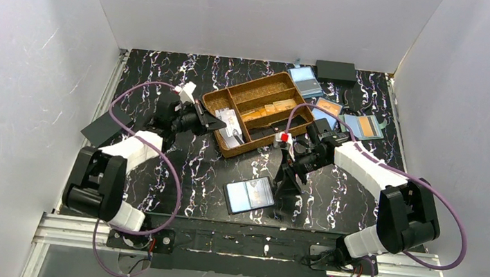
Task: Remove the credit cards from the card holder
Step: Place the credit card in the storage box.
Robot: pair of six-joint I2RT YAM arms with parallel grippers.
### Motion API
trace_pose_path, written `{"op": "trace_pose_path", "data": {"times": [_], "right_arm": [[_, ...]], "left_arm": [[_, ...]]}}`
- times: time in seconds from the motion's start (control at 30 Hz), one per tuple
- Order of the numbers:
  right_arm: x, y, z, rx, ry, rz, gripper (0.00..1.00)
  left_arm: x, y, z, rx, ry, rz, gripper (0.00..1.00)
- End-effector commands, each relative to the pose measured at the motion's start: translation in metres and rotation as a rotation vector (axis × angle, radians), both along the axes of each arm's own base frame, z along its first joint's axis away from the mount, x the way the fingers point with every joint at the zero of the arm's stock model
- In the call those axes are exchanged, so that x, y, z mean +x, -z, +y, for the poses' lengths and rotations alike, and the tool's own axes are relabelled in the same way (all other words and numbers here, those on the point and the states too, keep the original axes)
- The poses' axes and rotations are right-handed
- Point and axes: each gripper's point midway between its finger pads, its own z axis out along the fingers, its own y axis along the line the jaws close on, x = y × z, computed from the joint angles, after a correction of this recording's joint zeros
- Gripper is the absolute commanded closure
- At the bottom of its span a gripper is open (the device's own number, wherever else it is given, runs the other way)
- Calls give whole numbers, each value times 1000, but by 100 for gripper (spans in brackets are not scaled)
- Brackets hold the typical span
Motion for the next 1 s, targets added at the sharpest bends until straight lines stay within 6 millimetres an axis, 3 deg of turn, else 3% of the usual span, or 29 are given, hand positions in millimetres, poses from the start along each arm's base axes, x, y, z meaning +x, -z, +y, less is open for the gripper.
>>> {"op": "trace_pose_path", "data": {"times": [0.0,0.23,0.5,0.77,0.97], "right_arm": [[6,-16,4,42,-8,-34,20],[7,-16,3,41,-6,-33,20],[6,-16,3,44,-8,-28,20],[6,-16,2,42,-11,-31,20],[5,-16,2,44,-12,-28,19]], "left_arm": [[9,-2,0,8,36,1,100],[24,28,4,77,19,101,100],[38,60,22,263,-43,265,100],[53,71,21,297,-38,332,100],[61,67,23,326,-46,352,98]]}}
